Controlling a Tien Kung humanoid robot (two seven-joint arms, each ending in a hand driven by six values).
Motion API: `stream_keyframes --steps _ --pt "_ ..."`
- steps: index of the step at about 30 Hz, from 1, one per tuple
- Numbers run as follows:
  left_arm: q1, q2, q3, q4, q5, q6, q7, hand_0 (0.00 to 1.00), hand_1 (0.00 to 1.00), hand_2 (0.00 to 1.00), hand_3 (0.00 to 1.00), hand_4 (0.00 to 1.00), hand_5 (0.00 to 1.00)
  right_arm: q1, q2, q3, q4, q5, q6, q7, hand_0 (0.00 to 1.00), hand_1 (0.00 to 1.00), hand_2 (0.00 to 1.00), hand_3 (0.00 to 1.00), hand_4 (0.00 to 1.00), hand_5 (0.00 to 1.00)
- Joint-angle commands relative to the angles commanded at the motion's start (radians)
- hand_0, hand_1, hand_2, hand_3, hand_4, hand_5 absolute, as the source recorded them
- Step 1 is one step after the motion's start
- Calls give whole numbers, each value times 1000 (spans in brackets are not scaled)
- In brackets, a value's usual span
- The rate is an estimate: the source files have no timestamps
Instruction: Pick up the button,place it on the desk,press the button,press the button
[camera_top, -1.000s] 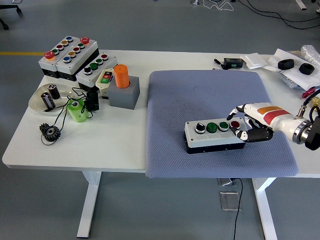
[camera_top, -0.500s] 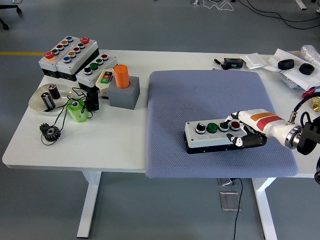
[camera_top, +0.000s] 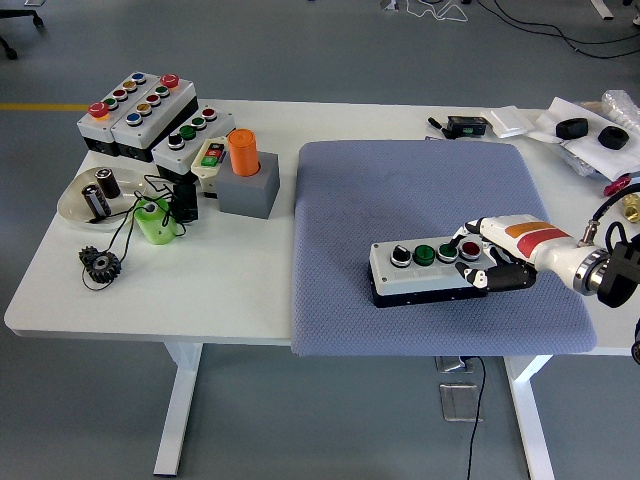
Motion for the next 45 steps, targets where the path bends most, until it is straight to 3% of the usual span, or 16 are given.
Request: stream_keyframes --steps 6,7,12,13,18,19,24,25,45 --pt "4 1 -4 0 9 -1 0 647 697 690 498 315 998 -33 -7 94 0 148 -125 41 38 2 103 739 558 467" --pt "4 1 -4 0 11 -1 0 647 697 690 498 314 998 -40 -7 112 -4 194 -139 49 270 144 308 864 570 506" --pt "4 2 3 0 3 -2 -2 647 697 690 498 314 998 -75 -8 174 -35 400 -174 97 270 144 308 864 570 506" --pt "3 2 4 0 1 -2 -2 646 697 690 498 313 998 -81 -7 183 -41 439 -179 112 576 517 584 898 576 522" --pt "0 2 8 0 -3 -1 -2 646 697 690 498 313 998 -108 0 242 -61 653 -211 228 576 517 584 898 576 522" --pt "0 2 8 0 -3 -1 -2 645 697 690 497 313 998 -110 0 246 -62 692 -213 241 715 665 730 879 576 492" --pt "-2 2 8 0 -5 -1 -2 645 697 690 497 313 998 -126 4 285 -83 907 -244 356 715 665 730 879 576 492" --pt "-2 2 8 0 -4 -1 -2 646 697 690 498 315 998 -130 4 292 -86 946 -246 362 732 689 762 828 574 493" --pt "-4 0 15 0 -12 0 -3 646 697 690 501 315 998 -159 9 307 -91 1777 -270 387 740 702 770 790 545 559"
